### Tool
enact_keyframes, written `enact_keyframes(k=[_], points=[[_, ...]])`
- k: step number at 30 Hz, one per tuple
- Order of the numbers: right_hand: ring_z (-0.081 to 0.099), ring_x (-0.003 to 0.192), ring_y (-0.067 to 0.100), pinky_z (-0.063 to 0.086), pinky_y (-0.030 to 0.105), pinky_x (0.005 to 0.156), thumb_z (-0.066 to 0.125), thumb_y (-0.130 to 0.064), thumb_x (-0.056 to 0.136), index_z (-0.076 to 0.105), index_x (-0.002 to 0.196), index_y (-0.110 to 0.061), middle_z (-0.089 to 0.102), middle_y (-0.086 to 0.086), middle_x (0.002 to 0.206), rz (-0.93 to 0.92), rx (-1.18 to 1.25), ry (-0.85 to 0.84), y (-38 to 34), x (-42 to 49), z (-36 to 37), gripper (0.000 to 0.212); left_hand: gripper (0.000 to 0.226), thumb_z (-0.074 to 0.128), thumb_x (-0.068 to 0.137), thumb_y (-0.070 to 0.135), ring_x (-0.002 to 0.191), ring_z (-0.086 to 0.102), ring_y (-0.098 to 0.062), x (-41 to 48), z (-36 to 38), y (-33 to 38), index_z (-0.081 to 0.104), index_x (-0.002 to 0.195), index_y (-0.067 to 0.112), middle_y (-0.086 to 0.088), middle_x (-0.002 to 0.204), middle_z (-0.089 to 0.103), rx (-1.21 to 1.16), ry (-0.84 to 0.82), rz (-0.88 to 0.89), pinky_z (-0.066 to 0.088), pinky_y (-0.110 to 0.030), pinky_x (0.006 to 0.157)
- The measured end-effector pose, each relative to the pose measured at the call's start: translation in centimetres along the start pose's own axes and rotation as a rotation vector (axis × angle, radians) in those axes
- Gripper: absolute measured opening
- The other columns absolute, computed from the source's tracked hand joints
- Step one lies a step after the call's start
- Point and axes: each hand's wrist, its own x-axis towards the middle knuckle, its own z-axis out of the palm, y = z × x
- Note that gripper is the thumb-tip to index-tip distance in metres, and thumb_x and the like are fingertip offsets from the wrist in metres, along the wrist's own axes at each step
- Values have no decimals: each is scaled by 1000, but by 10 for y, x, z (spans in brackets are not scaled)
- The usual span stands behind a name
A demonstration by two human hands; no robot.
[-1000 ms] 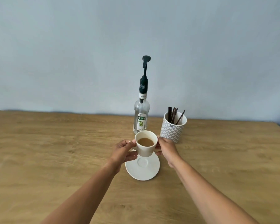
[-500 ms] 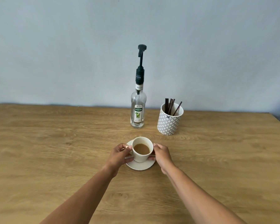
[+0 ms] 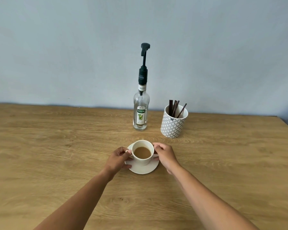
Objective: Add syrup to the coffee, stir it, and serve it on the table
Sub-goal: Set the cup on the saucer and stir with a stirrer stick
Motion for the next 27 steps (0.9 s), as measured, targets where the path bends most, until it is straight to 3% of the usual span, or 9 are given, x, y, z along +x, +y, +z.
enact_keyframes(k=[3,6,11,14,18,21,23,25,27], points=[[66,85,11,56,28,63,53,-12,93,71,97,-23,71,-6,98,-112,-67,49,-23,12,-21,21,11,66,95,20,91,72,-23,0,-5,2,64,98,9,-15,98,75,32,2,25,61,-35,61],[65,73,9,50,25,59,54,-10,91,71,92,-22,73,-3,89,-221,-52,231,-52,33,-46,21,11,71,92,17,89,73,-24,0,-9,6,65,97,9,-15,96,75,61,7,61,63,-36,63],[68,93,17,52,29,83,61,-11,87,72,97,-16,74,2,100,-256,-70,491,-83,83,-84,15,13,73,89,14,89,73,-23,1,-10,11,70,99,6,-16,94,76,117,34,79,63,-40,71],[63,101,27,51,36,86,65,-18,83,67,108,-15,69,8,104,-212,-198,559,-87,112,-97,25,12,75,88,13,89,73,-20,2,-11,16,73,99,12,-13,96,77,162,36,90,63,-35,70],[46,123,34,45,44,98,68,-28,81,50,131,-15,57,14,126,-49,-375,517,-85,140,-103,54,16,76,86,12,92,74,-20,5,-14,20,75,102,16,-6,99,79,220,25,95,63,-40,75],[46,128,35,41,46,104,70,-28,81,40,140,-12,53,13,139,33,-364,451,-83,153,-103,68,21,77,85,12,93,75,-19,8,-16,22,75,105,18,-2,100,79,257,3,90,62,-41,76],[53,122,34,45,44,100,70,-27,82,48,134,-12,58,12,134,45,-339,440,-82,158,-102,59,21,78,84,12,92,76,-17,10,-18,23,76,104,20,-1,98,80,274,-8,86,61,-37,72],[64,102,32,50,37,81,69,-25,81,63,105,-14,70,12,109,30,-298,447,-79,160,-102,27,18,78,85,13,90,75,-18,11,-19,22,77,101,20,-2,93,80,287,-14,80,60,-33,68],[68,89,30,48,35,72,68,-21,81,65,86,-19,72,9,91,12,-247,451,-77,161,-102,6,15,78,85,14,87,75,-18,10,-20,22,78,99,20,-4,90,80,301,-17,75,60,-28,64]])
